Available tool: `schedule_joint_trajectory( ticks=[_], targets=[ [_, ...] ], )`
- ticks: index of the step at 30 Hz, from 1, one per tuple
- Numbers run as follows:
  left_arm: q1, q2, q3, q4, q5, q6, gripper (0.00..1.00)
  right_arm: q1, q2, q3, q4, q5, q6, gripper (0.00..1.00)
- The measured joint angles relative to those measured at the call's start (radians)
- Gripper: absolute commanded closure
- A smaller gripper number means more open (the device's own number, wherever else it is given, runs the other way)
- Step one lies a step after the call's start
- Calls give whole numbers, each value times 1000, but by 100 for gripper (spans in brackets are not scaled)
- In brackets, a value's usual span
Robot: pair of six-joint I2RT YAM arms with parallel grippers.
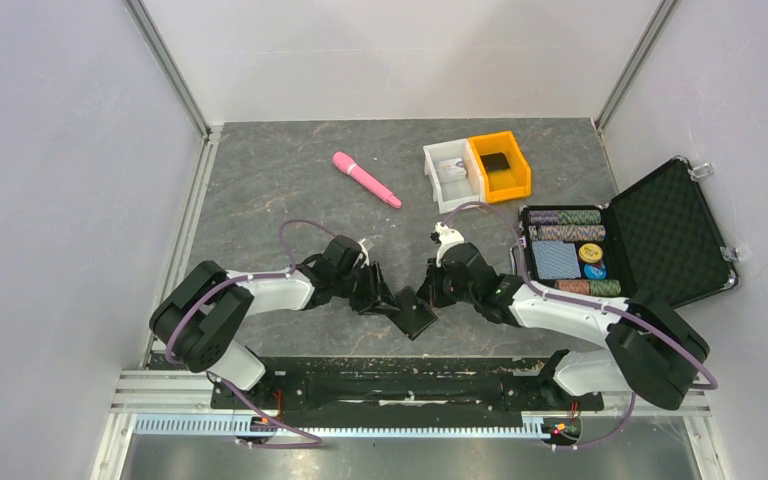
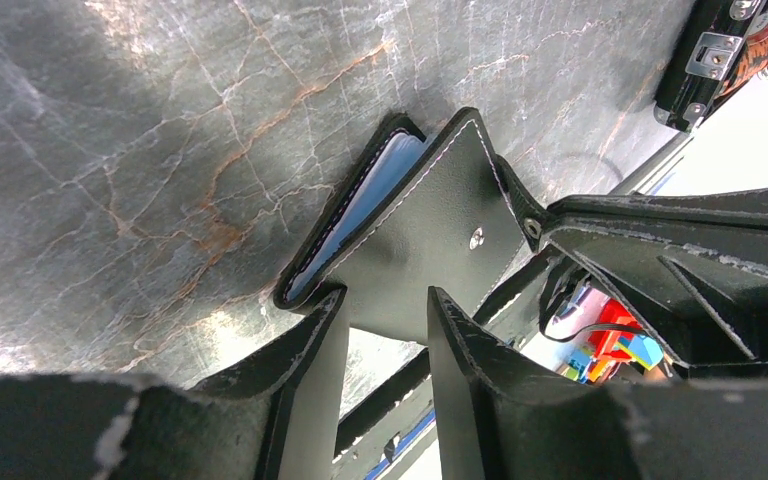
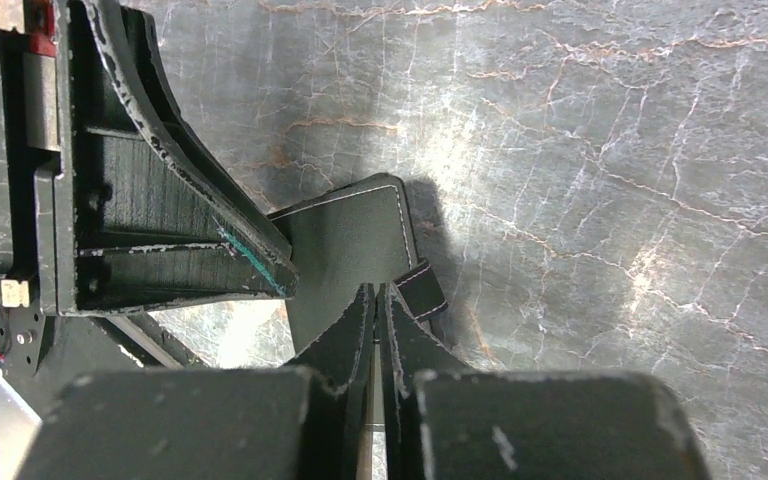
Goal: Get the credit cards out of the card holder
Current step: Open the card holder at the corner of the board.
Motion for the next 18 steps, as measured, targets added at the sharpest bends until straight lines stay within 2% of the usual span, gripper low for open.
schedule_joint_trajectory(
  ticks=[9,18],
  targets=[
    [0,5,23,-37,-3,1,54,-11,-42,0,-69,63,-38,100],
    [-6,-68,93,-230,-92,32,31,-47,-169,-20,-105,20,-44,100]
  ],
)
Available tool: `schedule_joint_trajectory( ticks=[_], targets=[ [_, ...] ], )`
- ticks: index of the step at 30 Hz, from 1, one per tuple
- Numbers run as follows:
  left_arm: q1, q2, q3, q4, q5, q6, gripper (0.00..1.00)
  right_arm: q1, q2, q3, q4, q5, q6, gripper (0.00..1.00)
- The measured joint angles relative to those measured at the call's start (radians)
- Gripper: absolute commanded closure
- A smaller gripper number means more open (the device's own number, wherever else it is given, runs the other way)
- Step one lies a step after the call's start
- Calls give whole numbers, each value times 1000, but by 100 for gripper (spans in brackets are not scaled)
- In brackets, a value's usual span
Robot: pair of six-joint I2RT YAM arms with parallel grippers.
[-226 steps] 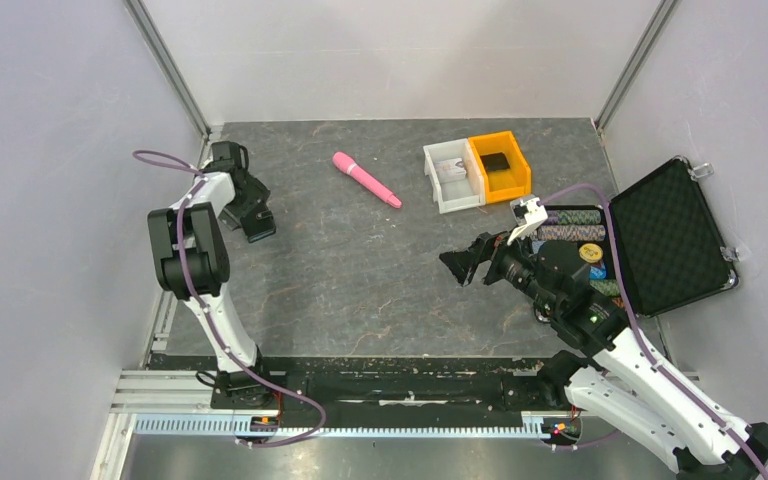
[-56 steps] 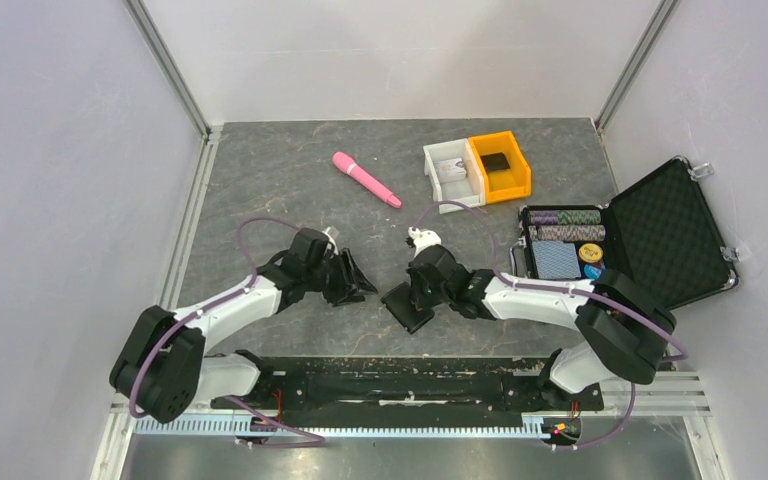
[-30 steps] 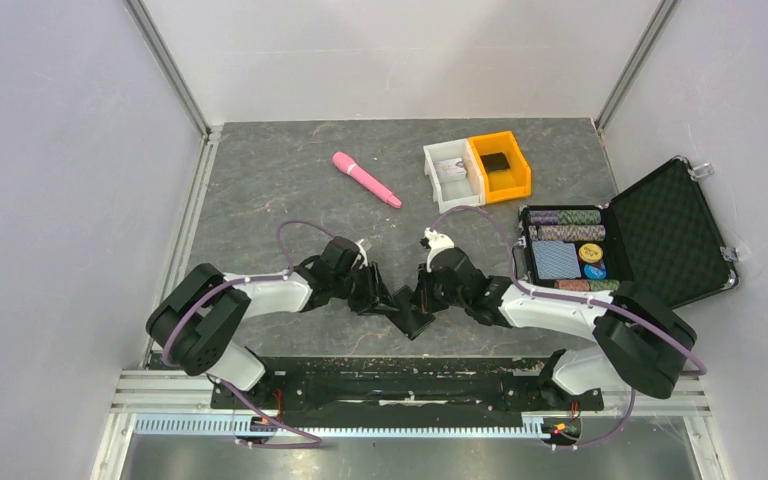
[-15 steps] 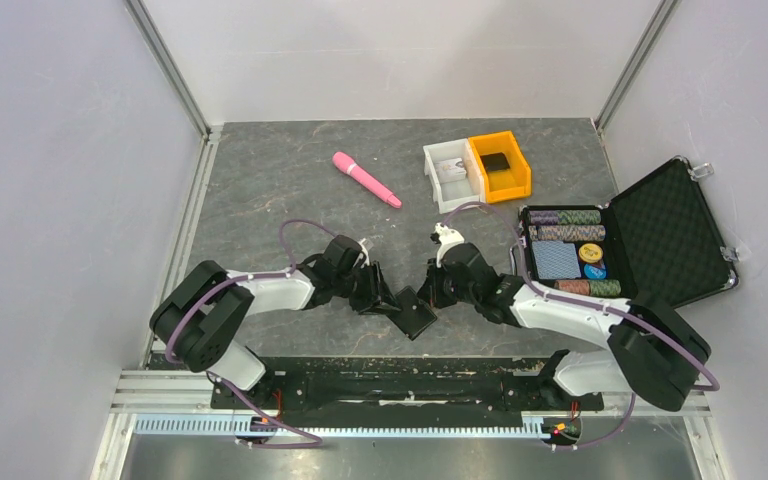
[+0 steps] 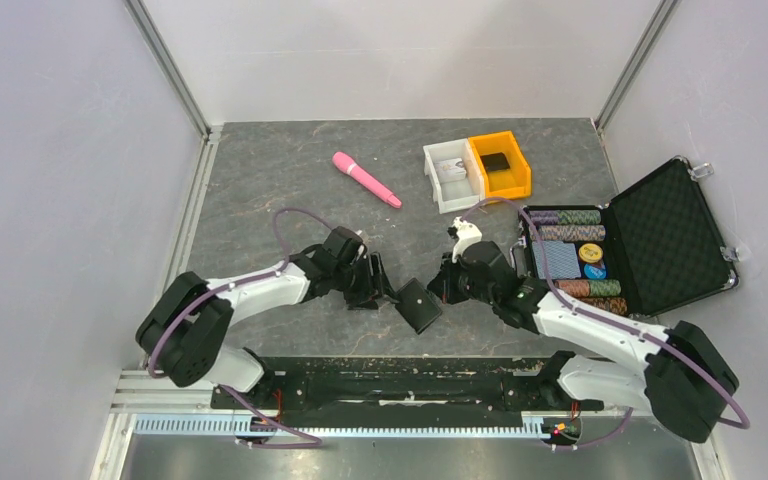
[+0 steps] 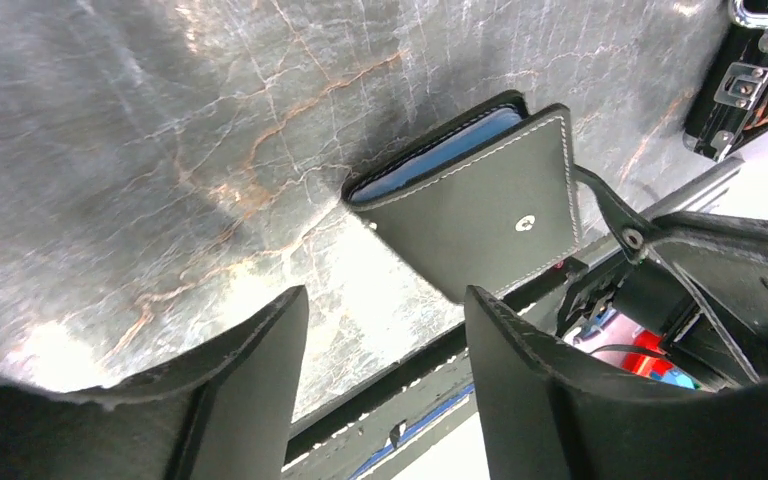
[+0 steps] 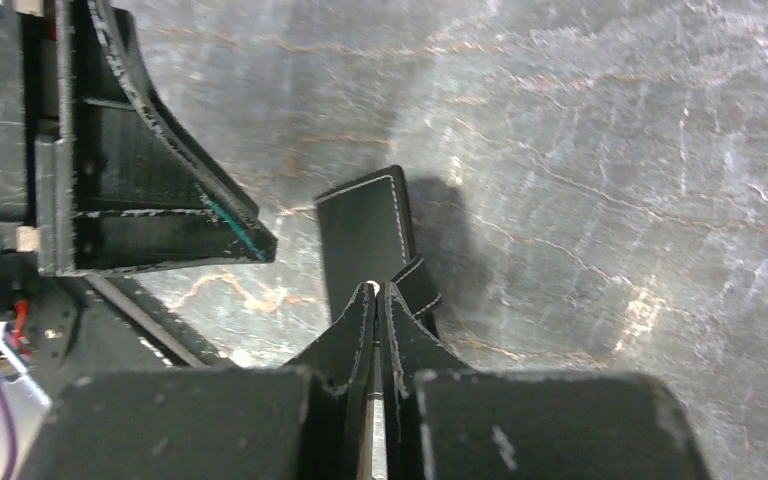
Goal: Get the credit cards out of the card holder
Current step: Open the card holder at the corner of the board, then remove the credit card from the card holder.
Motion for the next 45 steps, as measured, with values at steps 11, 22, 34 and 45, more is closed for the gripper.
schedule_joint_trajectory(
  ticks=[11,22,34,45],
  targets=[
    [1,-183,40,-105,-49,10,18,0,-108,-57,118,-126,114,100],
    [1,-192,18,-104,-48,10,19,0,-139,-67,202,-182,201,100],
    [1,-198,-29,-108,-72,10,26,-32,-143,-102,151,-67,154,100],
    [1,-198,-51,-111,-74,10,37,-105,-130,-220,57,23,100,100]
  ],
)
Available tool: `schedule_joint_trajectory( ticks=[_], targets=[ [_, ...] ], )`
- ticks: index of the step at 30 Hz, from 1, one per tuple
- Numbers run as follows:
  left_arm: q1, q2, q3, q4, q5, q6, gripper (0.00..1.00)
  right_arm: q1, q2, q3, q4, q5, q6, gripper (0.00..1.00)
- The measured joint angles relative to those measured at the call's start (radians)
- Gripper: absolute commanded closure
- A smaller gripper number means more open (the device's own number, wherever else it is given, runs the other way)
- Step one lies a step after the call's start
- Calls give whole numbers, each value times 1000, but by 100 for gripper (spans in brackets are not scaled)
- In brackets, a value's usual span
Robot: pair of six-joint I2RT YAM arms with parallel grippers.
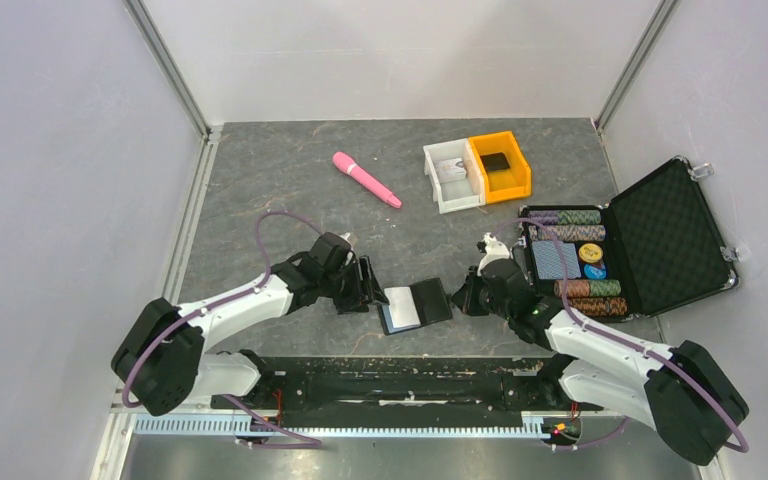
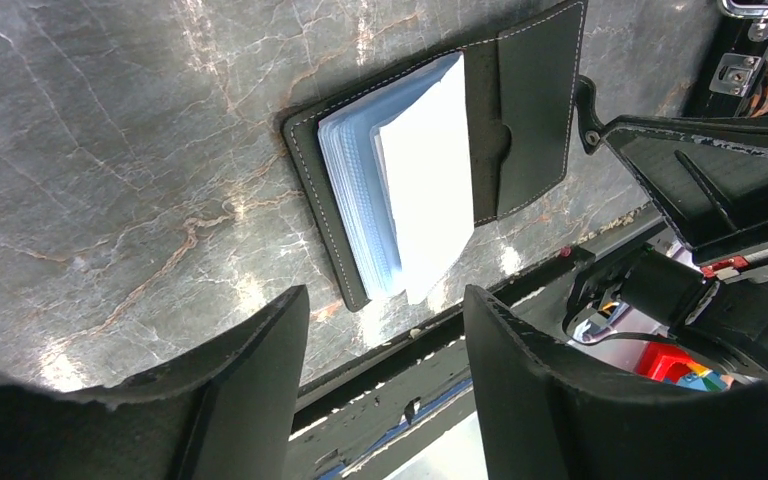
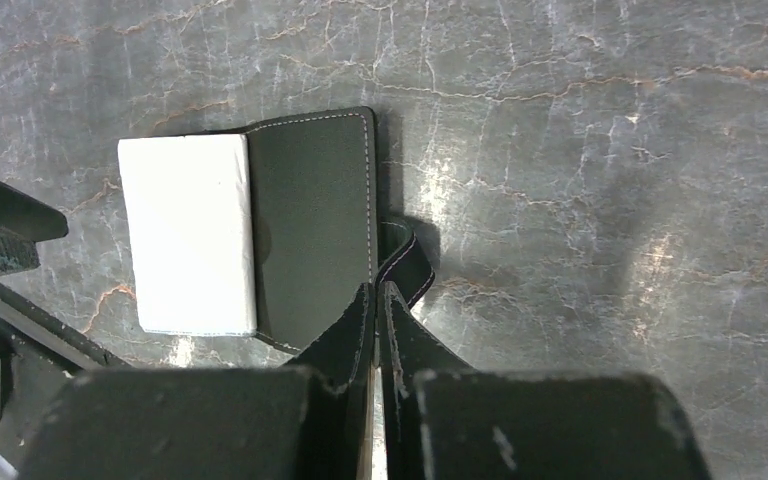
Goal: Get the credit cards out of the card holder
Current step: Remove the credit card from the card holder.
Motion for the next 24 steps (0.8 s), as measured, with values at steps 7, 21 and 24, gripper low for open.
schedule_joint_trajectory(
  ticks=[7,21,24],
  targets=[
    [0,13,-5,1,0,0,38,-6,-3,5,-35,27,-22,70],
    [0,-83,-4,-109,-170,36,33,96,-16,311,-252,82,-68,45],
    [0,-158,-4,-148,-239,42,32,179,55,360,-245,101,-60,38]
  ],
)
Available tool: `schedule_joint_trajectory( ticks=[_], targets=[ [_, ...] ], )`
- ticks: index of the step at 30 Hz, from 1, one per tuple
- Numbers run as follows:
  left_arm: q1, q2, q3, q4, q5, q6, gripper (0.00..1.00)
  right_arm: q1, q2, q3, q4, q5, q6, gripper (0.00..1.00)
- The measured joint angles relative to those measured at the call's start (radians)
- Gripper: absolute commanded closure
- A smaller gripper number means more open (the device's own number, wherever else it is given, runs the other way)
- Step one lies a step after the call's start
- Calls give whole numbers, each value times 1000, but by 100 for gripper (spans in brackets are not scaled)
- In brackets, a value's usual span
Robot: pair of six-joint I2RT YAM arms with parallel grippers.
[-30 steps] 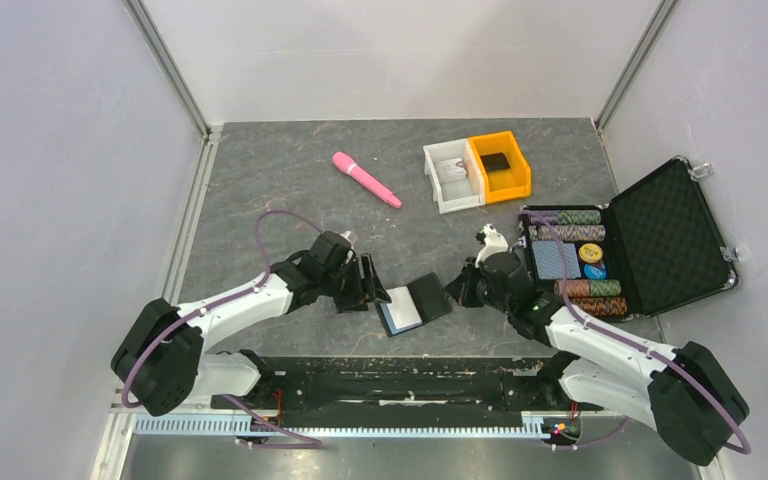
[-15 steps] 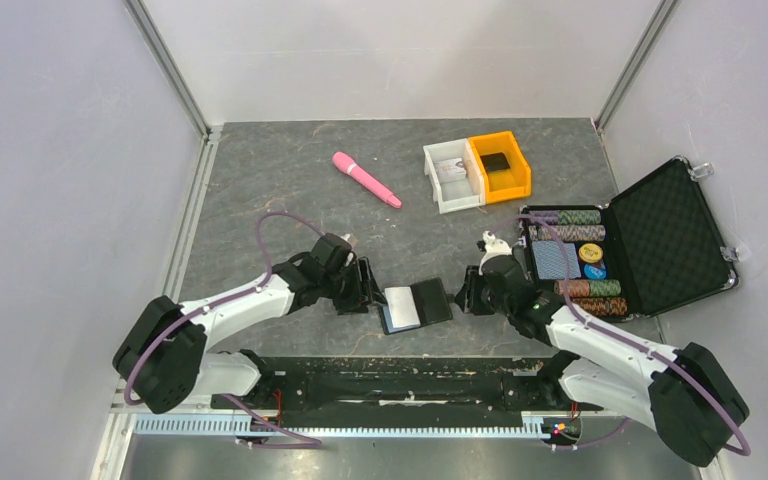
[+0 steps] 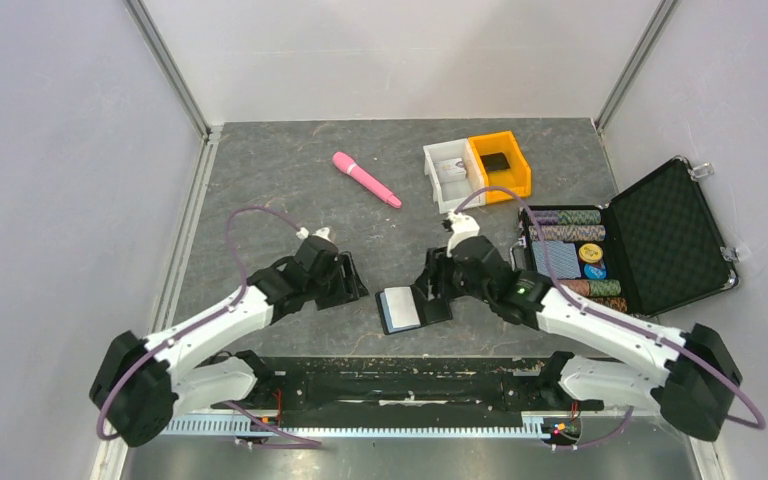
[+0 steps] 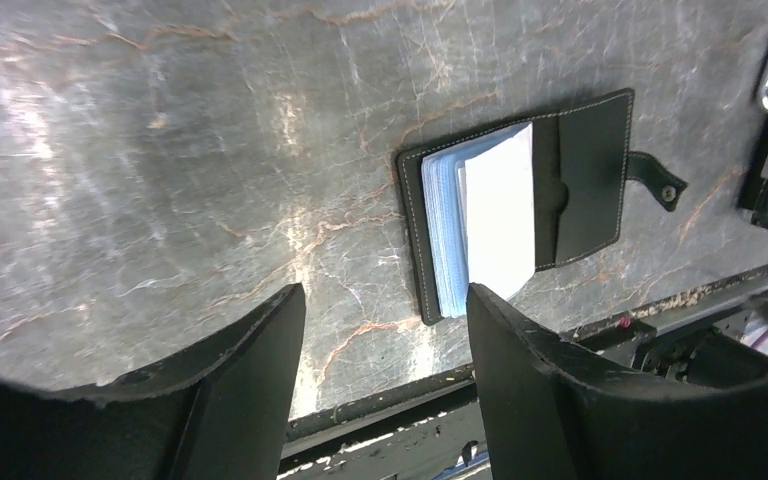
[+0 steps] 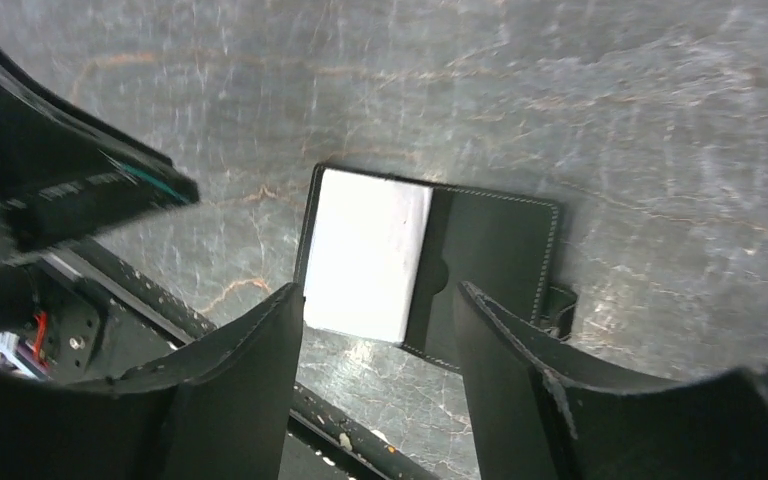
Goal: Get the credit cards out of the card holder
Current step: Remove the credit card from the card holder.
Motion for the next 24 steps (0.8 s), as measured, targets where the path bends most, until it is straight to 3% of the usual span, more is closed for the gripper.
schedule_joint_trajectory(
  ticks=[4,10,16,24],
  targets=[
    [0,-115,0,-43,-81,0,31,86,95,25,3,31,15,25],
    [0,-259,-23,-82,-167,0,29,188,237,57,3,91,29,16],
    [0,-296,-55,-107,-193,0,29,250,374,113,5,151,39,13],
    [0,-298,-68,-119,-198,0,29,288,488,151,3,209,47,18]
  ],
)
